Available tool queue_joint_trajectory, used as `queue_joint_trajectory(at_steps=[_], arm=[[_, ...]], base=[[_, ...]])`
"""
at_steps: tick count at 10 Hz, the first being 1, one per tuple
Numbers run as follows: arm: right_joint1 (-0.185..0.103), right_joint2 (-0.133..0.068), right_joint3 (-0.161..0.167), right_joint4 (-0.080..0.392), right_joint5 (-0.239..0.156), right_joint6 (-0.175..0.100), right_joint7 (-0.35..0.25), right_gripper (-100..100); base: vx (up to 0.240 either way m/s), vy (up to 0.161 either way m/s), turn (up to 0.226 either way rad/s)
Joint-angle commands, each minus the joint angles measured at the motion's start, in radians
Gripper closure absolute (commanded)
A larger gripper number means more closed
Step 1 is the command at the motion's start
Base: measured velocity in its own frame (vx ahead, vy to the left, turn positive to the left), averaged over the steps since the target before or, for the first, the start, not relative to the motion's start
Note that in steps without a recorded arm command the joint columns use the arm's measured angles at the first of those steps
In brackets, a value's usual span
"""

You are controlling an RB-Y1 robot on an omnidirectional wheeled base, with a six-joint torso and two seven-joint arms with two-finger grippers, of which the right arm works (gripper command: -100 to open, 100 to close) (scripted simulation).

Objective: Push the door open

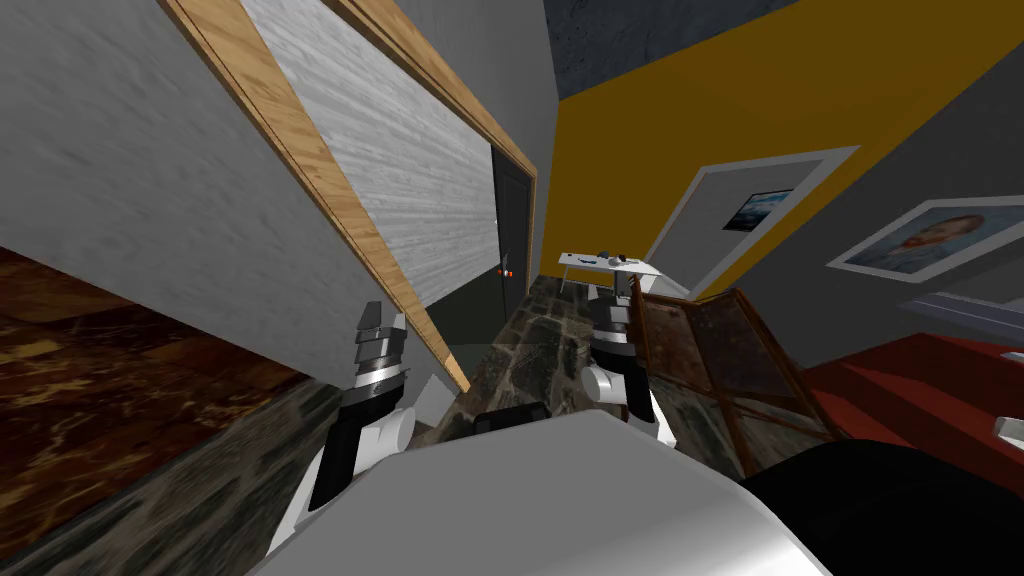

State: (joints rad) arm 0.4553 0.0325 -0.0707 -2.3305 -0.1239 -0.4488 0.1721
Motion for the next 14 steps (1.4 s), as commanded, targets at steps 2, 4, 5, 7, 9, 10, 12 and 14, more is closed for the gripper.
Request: queue_joint_trajectory(at_steps=[2, 4, 5, 7, 9, 10, 12, 14], arm=[[-0.013, -0.023, 0.008, 0.047, 0.023, -0.014, 0.03, -100], [-0.024, -0.04, 0.015, 0.086, 0.042, -0.025, 0.055, -100], [-0.03, -0.047, 0.018, 0.107, 0.052, -0.031, 0.068, -100], [-0.041, -0.061, 0.026, 0.149, 0.072, -0.043, 0.095, -100], [-0.052, -0.071, 0.032, 0.188, 0.091, -0.054, 0.12, -100], [-0.06, -0.078, 0.037, 0.214, 0.103, -0.062, 0.137, -100], [-0.075, -0.091, 0.047, 0.271, 0.131, -0.078, 0.173, -100], [-0.088, -0.099, 0.054, 0.316, 0.153, -0.092, 0.202, -100]], base=[[0.133, -0.027, 0.062], [0.177, -0.068, 0.049], [0.158, -0.058, 0.052], [0.145, -0.052, 0.054], [0.148, -0.062, 0.062], [0.15, -0.084, 0.044], [0.164, -0.072, 0.079], [0.15, -0.054, 0.053]])
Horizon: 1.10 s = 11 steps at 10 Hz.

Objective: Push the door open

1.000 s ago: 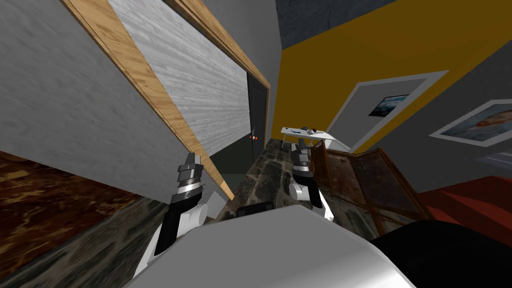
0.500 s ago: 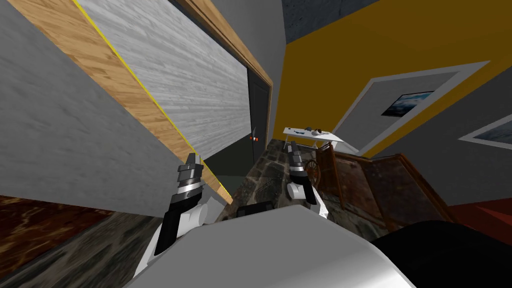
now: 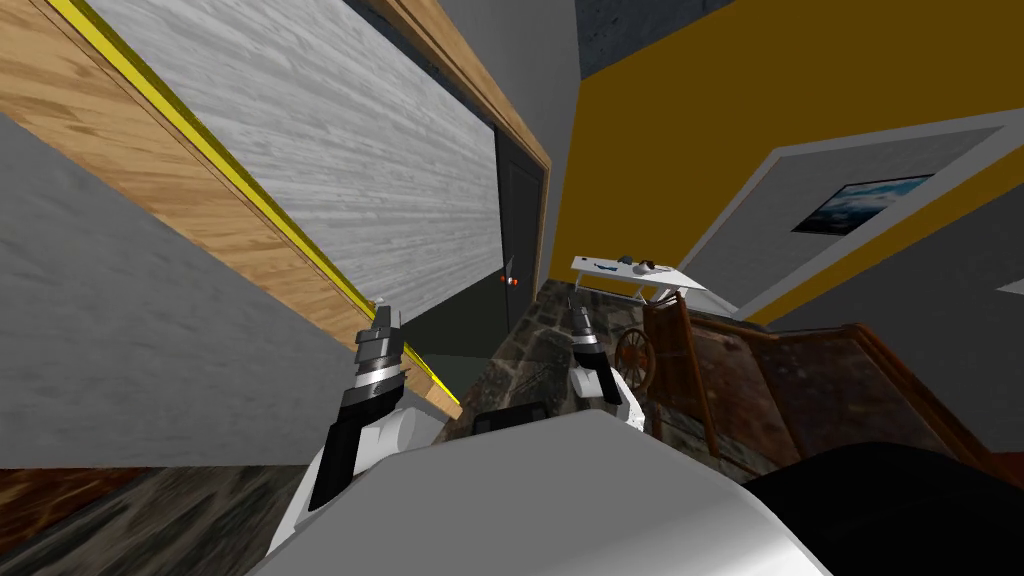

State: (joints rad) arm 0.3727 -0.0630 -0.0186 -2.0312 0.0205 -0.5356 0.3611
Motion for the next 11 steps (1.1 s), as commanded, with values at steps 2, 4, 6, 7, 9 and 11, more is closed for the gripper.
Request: queue_joint_trajectory(at_steps=[2, 4, 6, 7, 9, 11], arm=[[-0.014, -0.01, 0.008, 0.047, 0.023, -0.014, 0.032, -100], [-0.028, -0.016, 0.016, 0.098, 0.047, -0.028, 0.065, -100], [-0.038, -0.021, 0.022, 0.131, 0.063, -0.038, 0.086, -100], [-0.042, -0.023, 0.025, 0.148, 0.072, -0.043, 0.097, -100], [-0.052, -0.027, 0.031, 0.183, 0.088, -0.053, 0.119, -100], [-0.067, -0.032, 0.04, 0.236, 0.114, -0.068, 0.153, -100]], base=[[0.123, -0.072, 0.049], [0.144, -0.078, 0.072], [0.093, -0.052, 0.044], [0.088, -0.056, 0.038], [0.088, -0.056, 0.047], [0.137, -0.078, 0.072]])
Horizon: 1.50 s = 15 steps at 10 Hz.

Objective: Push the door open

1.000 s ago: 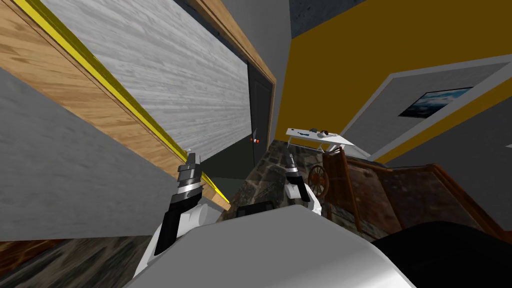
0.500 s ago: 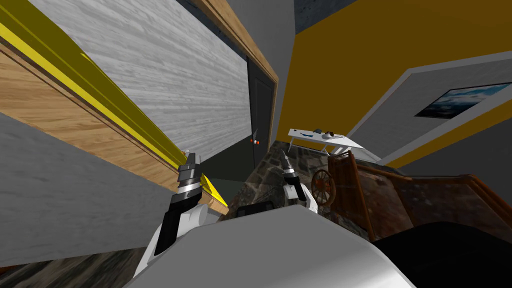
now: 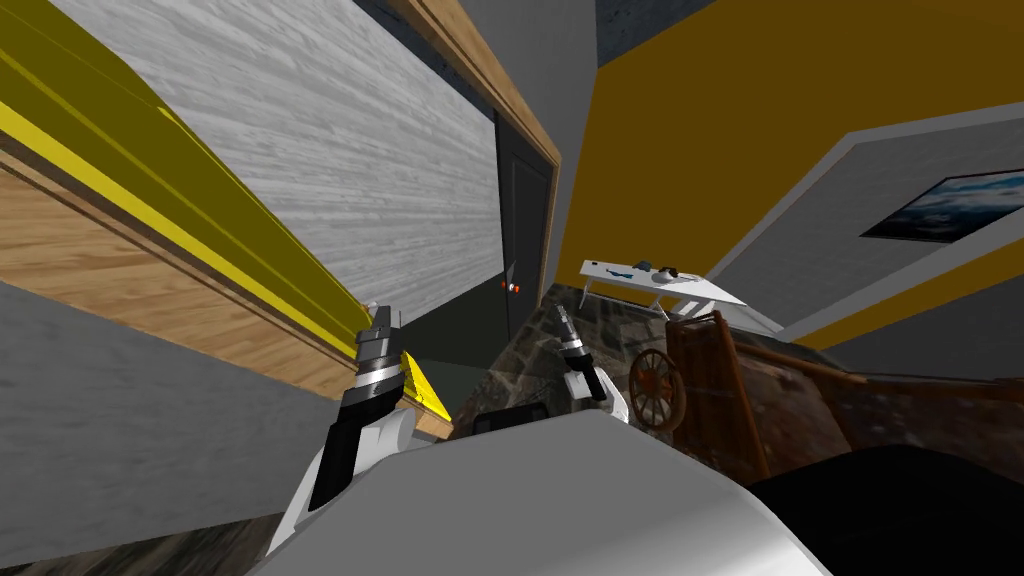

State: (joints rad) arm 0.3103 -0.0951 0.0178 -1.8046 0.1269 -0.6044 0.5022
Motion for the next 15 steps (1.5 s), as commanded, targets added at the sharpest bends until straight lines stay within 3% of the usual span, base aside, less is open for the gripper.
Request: queue_joint_trajectory(at_steps=[1, 15], arm=[[-0.014, -0.003, 0.01, 0.045, 0.025, -0.01, 0.035, -100], [-0.101, -0.016, 0.063, 0.356, 0.175, -0.1, 0.233, -100]], base=[[0.135, -0.081, 0.075], [0.114, -0.081, 0.06]])
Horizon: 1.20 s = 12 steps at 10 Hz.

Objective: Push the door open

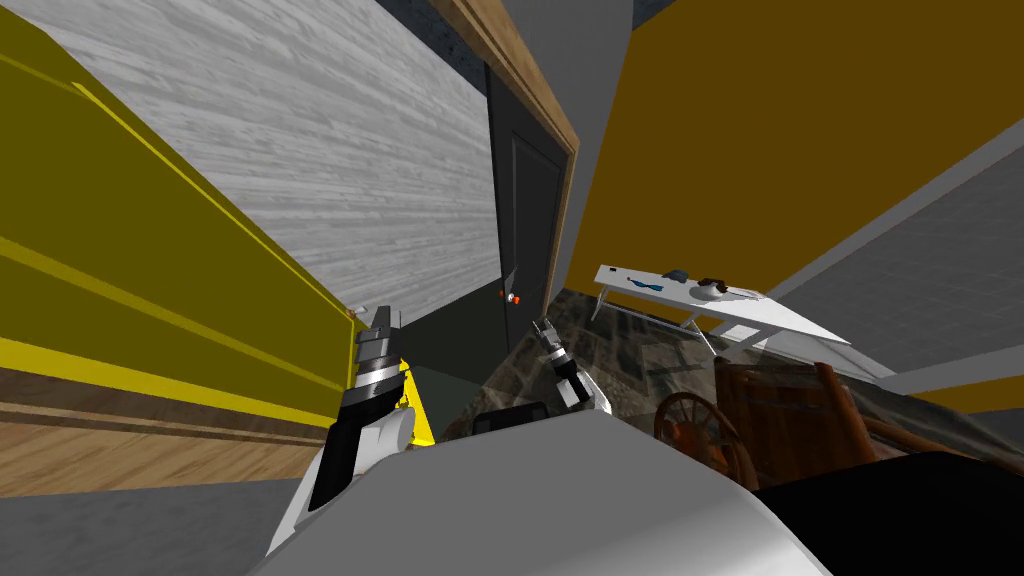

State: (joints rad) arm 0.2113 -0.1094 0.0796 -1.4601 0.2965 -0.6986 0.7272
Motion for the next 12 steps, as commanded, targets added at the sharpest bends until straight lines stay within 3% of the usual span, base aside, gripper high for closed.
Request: queue_joint_trajectory(at_steps=[1, 12], arm=[[-0.007, -0.002, 0.005, 0.029, 0.014, -0.011, 0.02, -100], [-0.064, 0.0, 0.04, 0.234, 0.113, -0.07, 0.15, -100]], base=[[0.086, -0.08, 0.041], [0.092, -0.074, 0.051]])
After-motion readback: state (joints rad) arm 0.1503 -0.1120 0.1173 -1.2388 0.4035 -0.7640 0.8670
